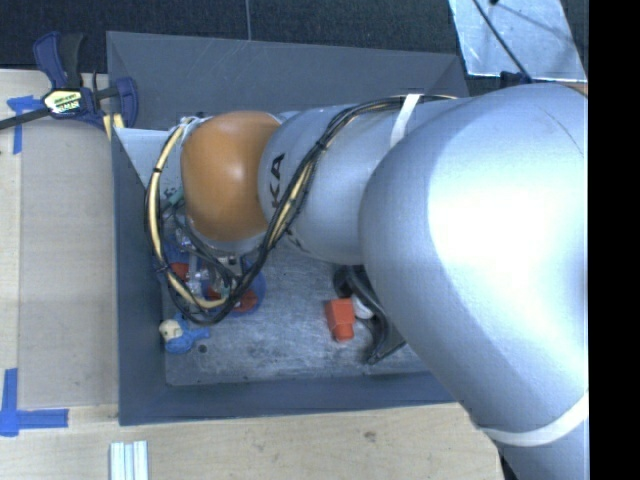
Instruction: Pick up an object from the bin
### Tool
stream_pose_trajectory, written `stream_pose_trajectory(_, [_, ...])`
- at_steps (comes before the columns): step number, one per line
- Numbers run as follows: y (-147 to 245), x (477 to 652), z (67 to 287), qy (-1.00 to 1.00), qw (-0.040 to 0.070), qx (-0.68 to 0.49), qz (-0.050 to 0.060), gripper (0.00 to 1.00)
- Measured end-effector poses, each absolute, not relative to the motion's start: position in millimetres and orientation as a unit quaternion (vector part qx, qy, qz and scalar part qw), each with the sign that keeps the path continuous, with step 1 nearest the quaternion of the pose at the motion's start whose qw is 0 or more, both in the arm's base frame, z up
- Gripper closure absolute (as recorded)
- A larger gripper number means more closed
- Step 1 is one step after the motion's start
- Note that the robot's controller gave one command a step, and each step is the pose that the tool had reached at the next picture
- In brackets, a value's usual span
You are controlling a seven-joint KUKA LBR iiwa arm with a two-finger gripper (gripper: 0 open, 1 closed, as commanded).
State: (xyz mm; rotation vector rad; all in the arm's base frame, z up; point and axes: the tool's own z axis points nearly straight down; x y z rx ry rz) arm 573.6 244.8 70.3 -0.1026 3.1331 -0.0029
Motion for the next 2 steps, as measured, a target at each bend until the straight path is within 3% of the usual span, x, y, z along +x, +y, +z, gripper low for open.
stream_pose_trajectory(1, [246, 577.9, 78, 1.0, 0.01, -0.029, 0.003, 1.0])
stream_pose_trajectory(2, [226, 569.5, 213, 1.0, 0.006, -0.028, 0.002, 1.0])
